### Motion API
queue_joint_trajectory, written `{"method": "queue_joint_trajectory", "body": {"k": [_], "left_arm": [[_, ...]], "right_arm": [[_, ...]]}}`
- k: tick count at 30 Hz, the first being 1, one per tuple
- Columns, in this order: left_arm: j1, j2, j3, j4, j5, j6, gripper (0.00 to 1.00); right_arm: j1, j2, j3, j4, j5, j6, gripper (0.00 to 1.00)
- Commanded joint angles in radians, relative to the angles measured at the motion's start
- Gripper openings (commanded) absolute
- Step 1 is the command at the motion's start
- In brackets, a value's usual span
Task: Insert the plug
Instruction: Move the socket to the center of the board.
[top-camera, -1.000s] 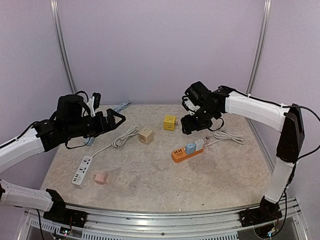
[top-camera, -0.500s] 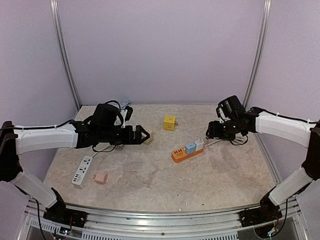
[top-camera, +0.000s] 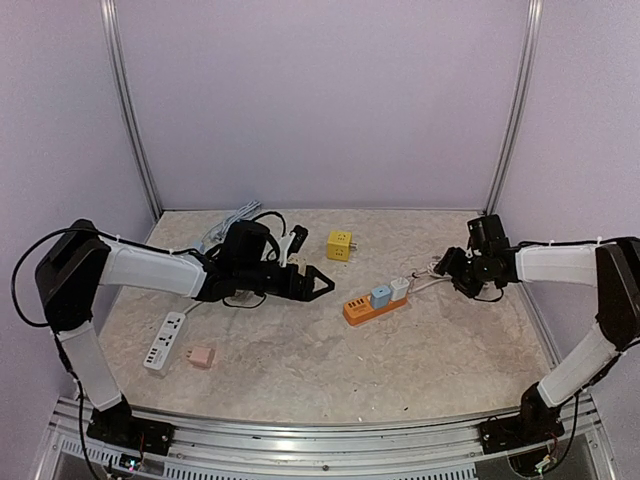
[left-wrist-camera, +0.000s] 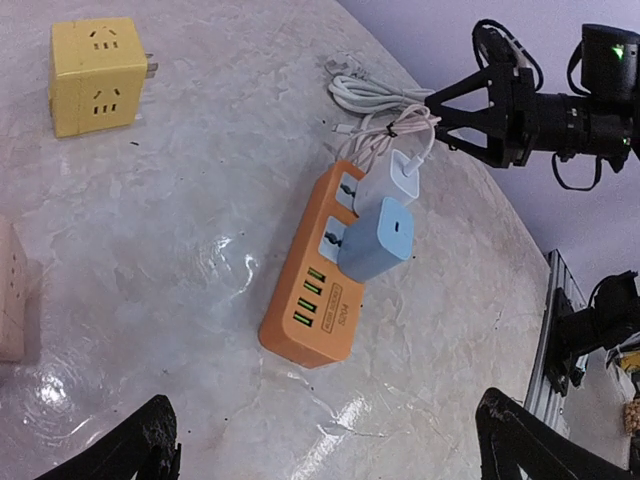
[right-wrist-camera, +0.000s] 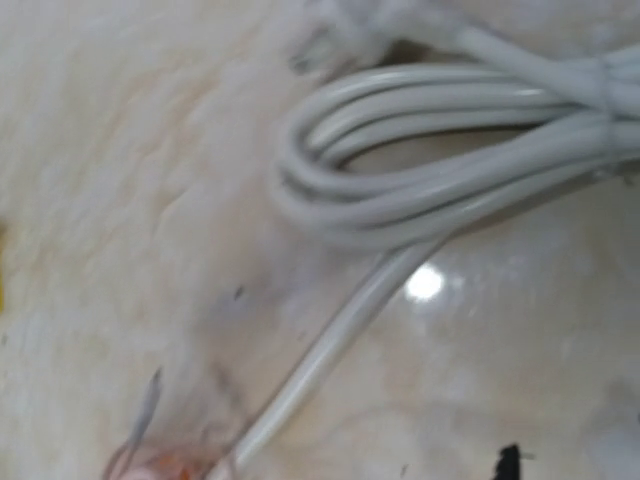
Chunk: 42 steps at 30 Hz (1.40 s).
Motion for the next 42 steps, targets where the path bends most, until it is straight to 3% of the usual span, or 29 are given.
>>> {"method": "queue_joint_trajectory", "body": {"k": [1, 10, 14, 20, 29, 42], "left_arm": [[-0.013, 0.071, 0.035, 0.125, 0.097, 0.068, 0.99], [-0.042, 0.166, 0.093, 0.111, 0.115, 0.132, 0.99], [-0.045, 0.188, 0.109, 0.102, 0.112, 0.126, 0.99], [-0.053, 0.225, 0.153, 0.095, 0.121, 0.136, 0.99], [-0.052, 0.295, 0.224, 0.058, 0.135, 0.173, 0.99], [-0.053, 0.317, 0.225, 0.075, 0.195, 0.174, 0.99]], "right_arm": [[-0.042, 0.074, -0.005, 0.103, -0.039, 0.071, 0.68], [-0.103, 0.151, 0.02, 0.115, -0.031, 0.093, 0.68], [-0.107, 0.033, -0.015, 0.139, -0.075, 0.077, 0.67], [-0.127, -0.066, -0.008, 0.043, 0.062, 0.025, 0.67], [-0.146, 0.134, -0.001, 0.126, 0.001, 0.046, 0.67], [-0.17, 0.396, 0.24, 0.1, 0.025, 0.006, 0.67]]}}
